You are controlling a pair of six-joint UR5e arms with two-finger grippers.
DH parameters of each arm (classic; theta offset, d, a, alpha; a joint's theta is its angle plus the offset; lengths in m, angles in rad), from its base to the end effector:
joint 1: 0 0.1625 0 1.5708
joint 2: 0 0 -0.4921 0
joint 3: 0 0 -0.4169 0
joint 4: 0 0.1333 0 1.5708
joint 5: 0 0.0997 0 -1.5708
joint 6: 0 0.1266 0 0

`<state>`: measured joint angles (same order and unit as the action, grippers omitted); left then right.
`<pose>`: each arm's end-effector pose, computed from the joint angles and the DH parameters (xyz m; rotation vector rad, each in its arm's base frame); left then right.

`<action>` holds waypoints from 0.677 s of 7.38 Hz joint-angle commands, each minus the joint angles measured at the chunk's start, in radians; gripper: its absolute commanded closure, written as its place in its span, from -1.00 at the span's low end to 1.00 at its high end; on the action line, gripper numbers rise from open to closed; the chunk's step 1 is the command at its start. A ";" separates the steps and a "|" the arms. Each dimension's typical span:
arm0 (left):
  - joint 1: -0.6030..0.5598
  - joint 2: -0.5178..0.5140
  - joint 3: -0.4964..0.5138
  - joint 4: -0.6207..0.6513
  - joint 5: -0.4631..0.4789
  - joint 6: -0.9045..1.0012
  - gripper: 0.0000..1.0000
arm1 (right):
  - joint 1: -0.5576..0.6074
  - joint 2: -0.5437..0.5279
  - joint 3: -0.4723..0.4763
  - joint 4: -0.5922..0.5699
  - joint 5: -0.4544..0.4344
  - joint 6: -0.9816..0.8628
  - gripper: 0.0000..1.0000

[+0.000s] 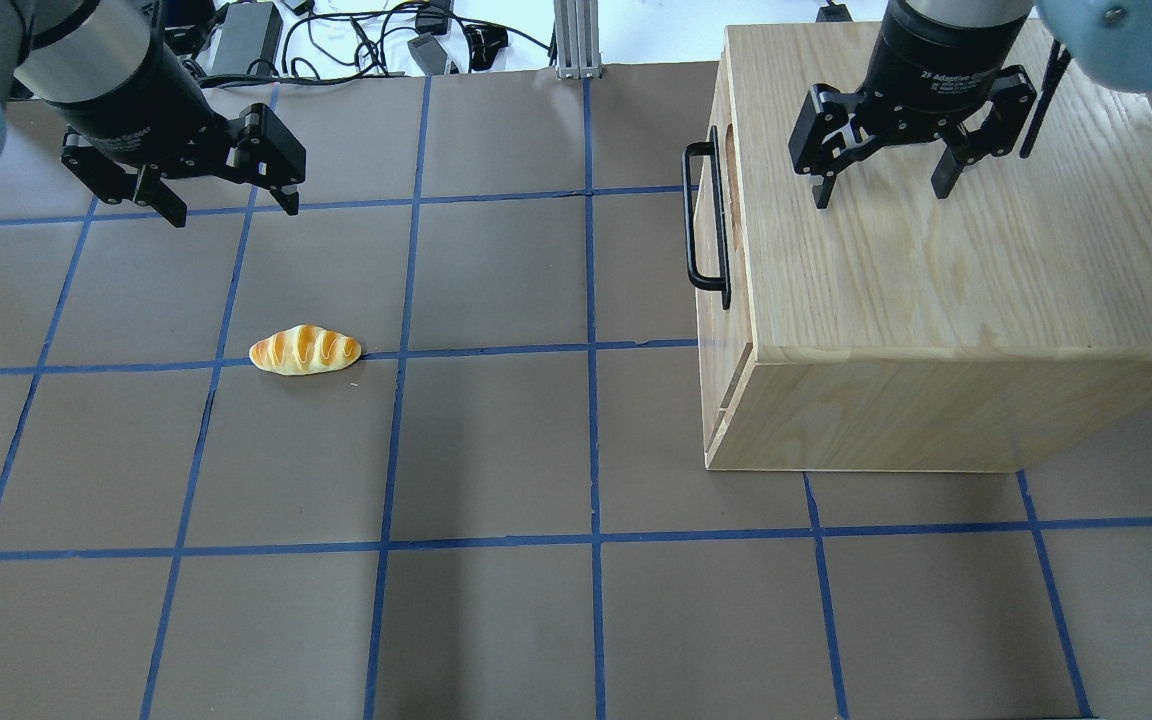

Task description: Open upper drawer

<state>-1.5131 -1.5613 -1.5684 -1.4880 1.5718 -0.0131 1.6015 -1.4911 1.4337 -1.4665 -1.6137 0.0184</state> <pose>-0.1028 -0.5302 0.5429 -0.1110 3.1330 -0.1485 0.1447 -0.5449 0.5459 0.0206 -3.0967 -0.0710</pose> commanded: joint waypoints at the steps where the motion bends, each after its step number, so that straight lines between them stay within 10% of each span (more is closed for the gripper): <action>1: -0.001 0.000 -0.005 0.000 -0.001 -0.001 -1.00 | 0.000 0.000 -0.001 0.000 0.000 0.002 -1.00; 5: -0.006 0.006 -0.005 -0.002 0.001 -0.005 -1.00 | 0.000 0.000 -0.001 0.000 0.000 0.002 -1.00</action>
<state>-1.5167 -1.5589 -1.5738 -1.4889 1.5732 -0.0177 1.6015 -1.4910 1.4328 -1.4665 -1.6137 0.0188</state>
